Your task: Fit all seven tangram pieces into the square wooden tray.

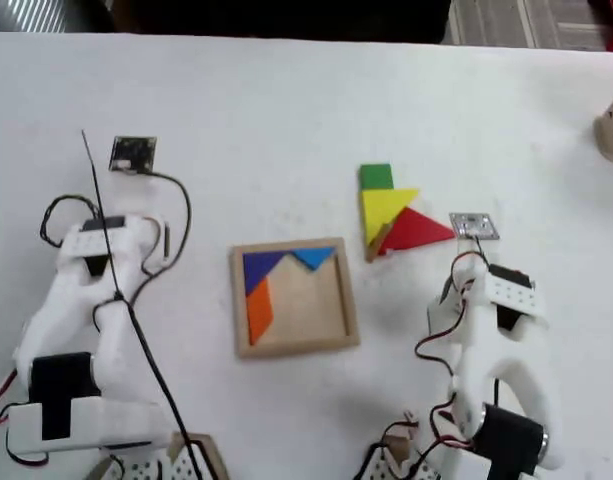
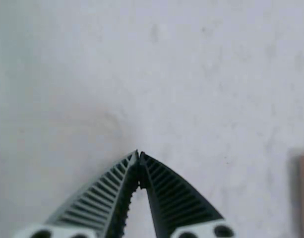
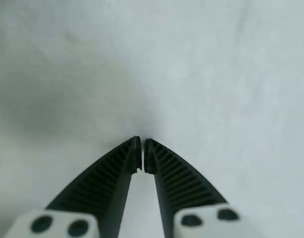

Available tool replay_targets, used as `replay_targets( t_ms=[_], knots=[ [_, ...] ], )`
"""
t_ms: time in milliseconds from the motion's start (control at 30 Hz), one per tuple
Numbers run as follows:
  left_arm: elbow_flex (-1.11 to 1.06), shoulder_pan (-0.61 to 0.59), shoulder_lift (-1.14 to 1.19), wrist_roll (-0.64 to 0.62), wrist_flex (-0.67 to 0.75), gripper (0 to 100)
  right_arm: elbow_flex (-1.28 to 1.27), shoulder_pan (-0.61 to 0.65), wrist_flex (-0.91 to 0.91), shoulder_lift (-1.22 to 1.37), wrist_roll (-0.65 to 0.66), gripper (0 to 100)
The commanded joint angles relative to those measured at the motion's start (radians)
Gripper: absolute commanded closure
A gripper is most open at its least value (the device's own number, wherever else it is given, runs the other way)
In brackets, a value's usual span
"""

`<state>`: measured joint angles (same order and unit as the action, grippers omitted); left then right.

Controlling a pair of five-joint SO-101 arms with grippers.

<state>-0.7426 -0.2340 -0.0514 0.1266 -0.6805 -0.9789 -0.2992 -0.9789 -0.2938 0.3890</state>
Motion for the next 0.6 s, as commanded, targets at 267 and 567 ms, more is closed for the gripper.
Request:
replay_targets(
  t_ms=[267,567],
  knots=[
    [0.046,-0.004,-0.001,0.012,-0.032,97,0.034,-0.076,-0.007,-0.028,-0.002,97.8],
    [0.044,0.024,-0.002,0.094,-0.037,97,0.034,-0.074,-0.007,-0.022,-0.002,97.8]
  ],
)
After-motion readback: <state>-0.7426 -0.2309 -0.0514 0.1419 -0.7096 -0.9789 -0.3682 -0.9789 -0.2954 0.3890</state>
